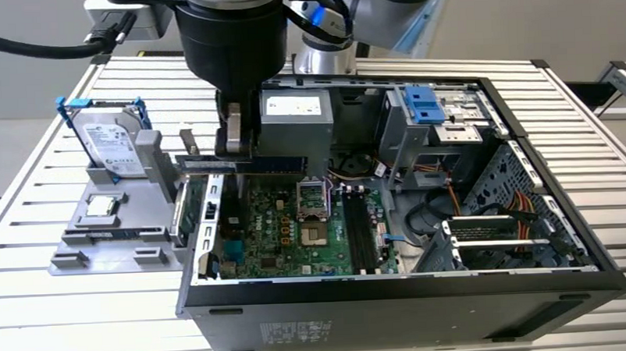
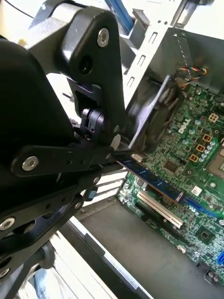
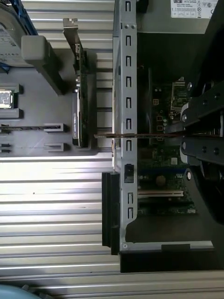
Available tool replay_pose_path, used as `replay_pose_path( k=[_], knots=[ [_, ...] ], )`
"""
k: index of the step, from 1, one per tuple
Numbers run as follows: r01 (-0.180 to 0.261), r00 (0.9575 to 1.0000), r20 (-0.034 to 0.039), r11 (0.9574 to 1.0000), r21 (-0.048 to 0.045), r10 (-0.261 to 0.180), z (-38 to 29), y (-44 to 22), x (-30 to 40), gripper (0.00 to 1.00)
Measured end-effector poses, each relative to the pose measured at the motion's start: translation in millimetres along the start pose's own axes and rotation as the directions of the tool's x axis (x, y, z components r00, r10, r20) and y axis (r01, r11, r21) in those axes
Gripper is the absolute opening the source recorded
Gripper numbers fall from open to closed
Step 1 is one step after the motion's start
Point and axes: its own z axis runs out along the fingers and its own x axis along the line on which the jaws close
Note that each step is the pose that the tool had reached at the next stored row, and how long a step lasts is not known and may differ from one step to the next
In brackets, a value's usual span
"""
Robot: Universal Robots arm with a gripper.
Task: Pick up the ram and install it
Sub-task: 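Pick up the ram and move it above insertion slot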
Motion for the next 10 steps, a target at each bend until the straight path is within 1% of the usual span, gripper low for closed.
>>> replay_pose_path(
  k=[10],
  knots=[
    [0.0, 1.0, 0.0, 1.0, -0.0007, 0.0, -0.4, -14.7, -0.4, 0.0]
  ],
)
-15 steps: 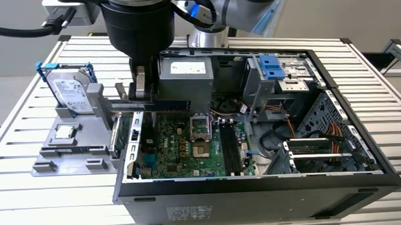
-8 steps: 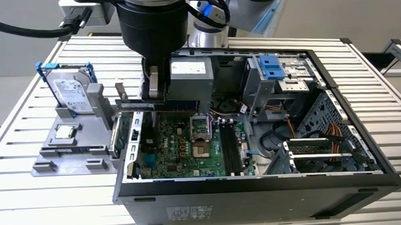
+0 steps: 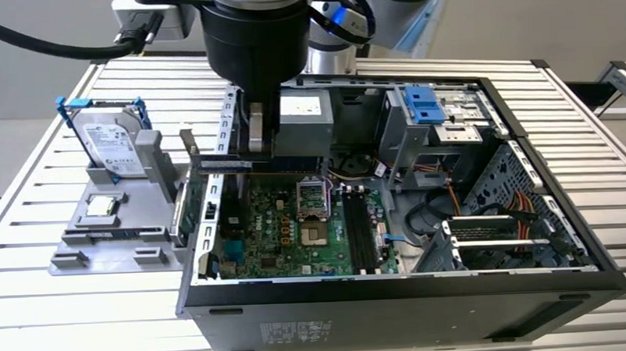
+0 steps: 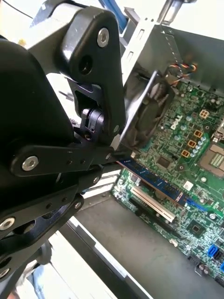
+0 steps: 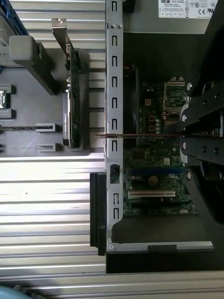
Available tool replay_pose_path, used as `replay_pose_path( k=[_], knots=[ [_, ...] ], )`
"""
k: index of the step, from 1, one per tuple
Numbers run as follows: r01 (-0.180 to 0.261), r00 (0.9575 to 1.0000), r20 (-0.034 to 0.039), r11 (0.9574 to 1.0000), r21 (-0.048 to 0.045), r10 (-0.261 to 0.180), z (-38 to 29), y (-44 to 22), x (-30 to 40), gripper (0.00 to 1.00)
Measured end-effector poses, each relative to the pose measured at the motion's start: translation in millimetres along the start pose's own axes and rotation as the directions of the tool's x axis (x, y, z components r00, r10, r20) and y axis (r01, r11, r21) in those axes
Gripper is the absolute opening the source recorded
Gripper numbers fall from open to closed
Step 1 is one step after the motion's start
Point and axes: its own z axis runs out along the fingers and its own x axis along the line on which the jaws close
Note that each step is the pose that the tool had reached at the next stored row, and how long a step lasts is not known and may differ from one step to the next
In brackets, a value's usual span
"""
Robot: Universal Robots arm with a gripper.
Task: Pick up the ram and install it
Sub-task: 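Pick up the ram and move it above insertion slot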
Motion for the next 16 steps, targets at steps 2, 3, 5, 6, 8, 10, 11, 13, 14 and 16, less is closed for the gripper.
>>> replay_pose_path(
  k=[2, 3, 5, 6, 8, 10, 11, 13, 14, 16],
  knots=[
    [0.0, 1.0, 0.0, 1.0, -0.0001, 0.0, -0.1, -2.9, -0.1, 0.0],
    [0.0, 1.0, 0.0, 1.0, -0.0002, 0.0, -0.1, -4.3, -0.1, 0.0],
    [0.0, 1.0, -0.0001, 1.0, -0.0004, 0.0, -0.3, -7.3, -0.2, 0.0],
    [0.0, 1.0, 0.0, 1.0, -0.0005, 0.0, -0.2, -8.8, -0.2, 0.0],
    [0.0, 1.0, 0.0, 1.0, -0.0006, 0.0, -0.3, -11.7, -0.3, 0.0],
    [0.0, 1.0, 0.0, 1.0, -0.0008, 0.0, -0.4, -14.6, -0.4, 0.0],
    [0.0, 1.0, 0.0, 1.0, -0.0009, 0.0, -0.5, -15.9, -0.5, 0.0],
    [0.0, 1.0, -0.0001, 1.0, -0.0009, 0.0, -0.5, -18.3, -0.5, 0.0],
    [0.0, 1.0, 0.0, 1.0, -0.001, 0.0, -0.6, -19.6, -0.6, 0.0],
    [0.0, 1.0, -0.0001, 1.0, -0.001, 0.0, -0.6, -22.3, -0.6, 0.0]
  ],
)
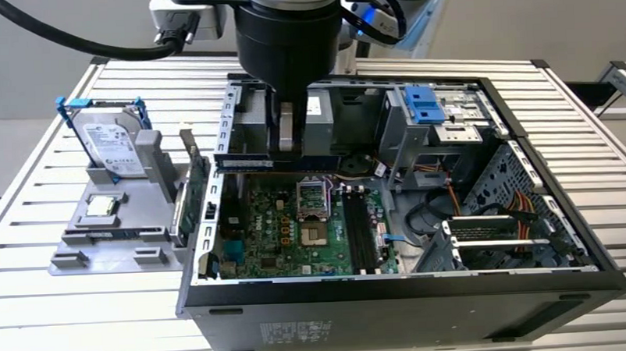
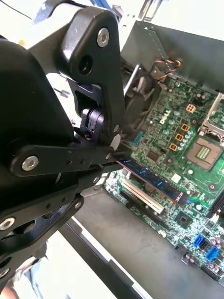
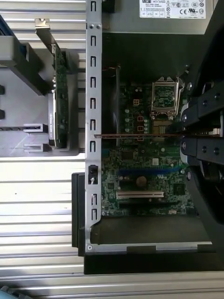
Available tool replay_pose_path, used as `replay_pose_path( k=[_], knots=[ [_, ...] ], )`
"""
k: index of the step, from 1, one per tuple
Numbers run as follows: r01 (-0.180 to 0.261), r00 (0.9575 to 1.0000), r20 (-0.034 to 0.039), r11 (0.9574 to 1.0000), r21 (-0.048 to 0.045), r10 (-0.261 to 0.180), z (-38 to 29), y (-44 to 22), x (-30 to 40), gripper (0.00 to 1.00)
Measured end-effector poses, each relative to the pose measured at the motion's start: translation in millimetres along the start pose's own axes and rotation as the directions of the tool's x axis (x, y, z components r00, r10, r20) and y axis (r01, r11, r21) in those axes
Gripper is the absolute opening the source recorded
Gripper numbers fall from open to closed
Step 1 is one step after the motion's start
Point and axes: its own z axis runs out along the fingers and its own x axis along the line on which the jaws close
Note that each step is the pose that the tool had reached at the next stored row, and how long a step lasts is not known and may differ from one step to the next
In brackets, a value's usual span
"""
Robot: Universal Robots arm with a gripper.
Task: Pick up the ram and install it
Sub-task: 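Pick up the ram and move it above insertion slot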
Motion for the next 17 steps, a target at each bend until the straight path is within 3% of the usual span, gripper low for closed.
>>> replay_pose_path(
  k=[17],
  knots=[
    [0.0, 1.0, 0.0001, 1.0, -0.0001, 0.0, -0.6, -20.9, -0.6, 0.0]
  ],
)
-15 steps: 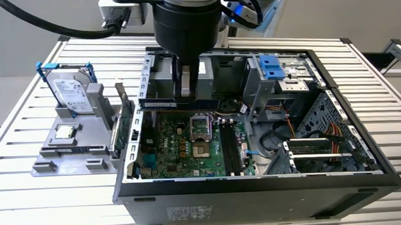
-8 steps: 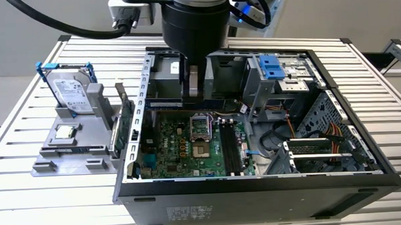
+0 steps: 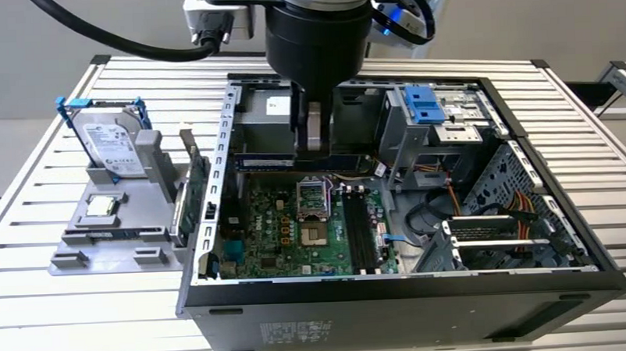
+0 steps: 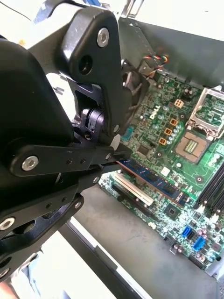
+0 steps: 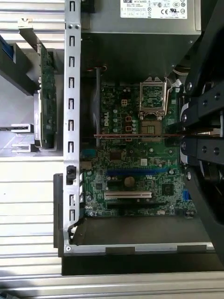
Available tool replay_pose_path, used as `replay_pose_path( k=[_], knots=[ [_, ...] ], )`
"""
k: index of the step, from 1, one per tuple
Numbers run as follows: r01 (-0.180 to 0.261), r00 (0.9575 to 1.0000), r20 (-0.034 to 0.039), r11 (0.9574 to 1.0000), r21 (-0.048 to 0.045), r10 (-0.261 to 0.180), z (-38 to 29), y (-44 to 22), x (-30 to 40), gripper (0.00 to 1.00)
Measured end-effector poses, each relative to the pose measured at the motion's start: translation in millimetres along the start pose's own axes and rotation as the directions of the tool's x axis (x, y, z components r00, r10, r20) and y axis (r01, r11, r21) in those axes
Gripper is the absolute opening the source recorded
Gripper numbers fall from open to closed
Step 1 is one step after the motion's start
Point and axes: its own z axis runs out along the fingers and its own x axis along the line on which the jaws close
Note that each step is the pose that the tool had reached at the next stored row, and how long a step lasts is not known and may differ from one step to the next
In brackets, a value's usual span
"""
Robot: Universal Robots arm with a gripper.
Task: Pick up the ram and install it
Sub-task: 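Pick up the ram and move it above insertion slot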
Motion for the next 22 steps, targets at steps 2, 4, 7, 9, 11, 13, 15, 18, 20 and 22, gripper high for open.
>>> replay_pose_path(
  k=[2, 4, 7, 9, 11, 13, 15, 18, 20, 22],
  knots=[
    [0.0, 1.0, -0.0001, 1.0, 0.0, 0.0, -0.1, -3.4, -0.1, 0.0],
    [0.0, 1.0, -0.0001, 1.0, 0.0, 0.0, -0.2, -6.6, -0.2, 0.0],
    [0.0, 1.0, -0.0001, 1.0, 0.0, 0.0, -0.3, -10.5, -0.3, 0.0],
    [0.0, 1.0, -0.0001, 1.0, 0.0, 0.0, -0.4, -12.6, -0.3, 0.0],
    [0.0, 1.0, 0.0, 1.0, 0.0, 0.0, -0.4, -14.4, -0.4, 0.0],
    [0.0, 1.0, 0.0, 1.0, 0.0, 0.0, -0.5, -16.3, -0.4, 0.0],
    [0.0, 1.0, 0.0, 1.0, 0.0, 0.0, -0.5, -18.7, -0.5, 0.0],
    [0.0, 1.0, -0.0001, 1.0, 0.0, 0.0, -0.7, -23.1, -0.6, 0.0],
    [0.0, 1.0, -0.0001, 1.0, 0.0, 0.0, -0.8, -26.1, -0.7, 0.0],
    [0.0, 1.0, -0.0001, 1.0, 0.0, 0.0, -0.8, -29.1, -0.8, 0.0]
  ],
)
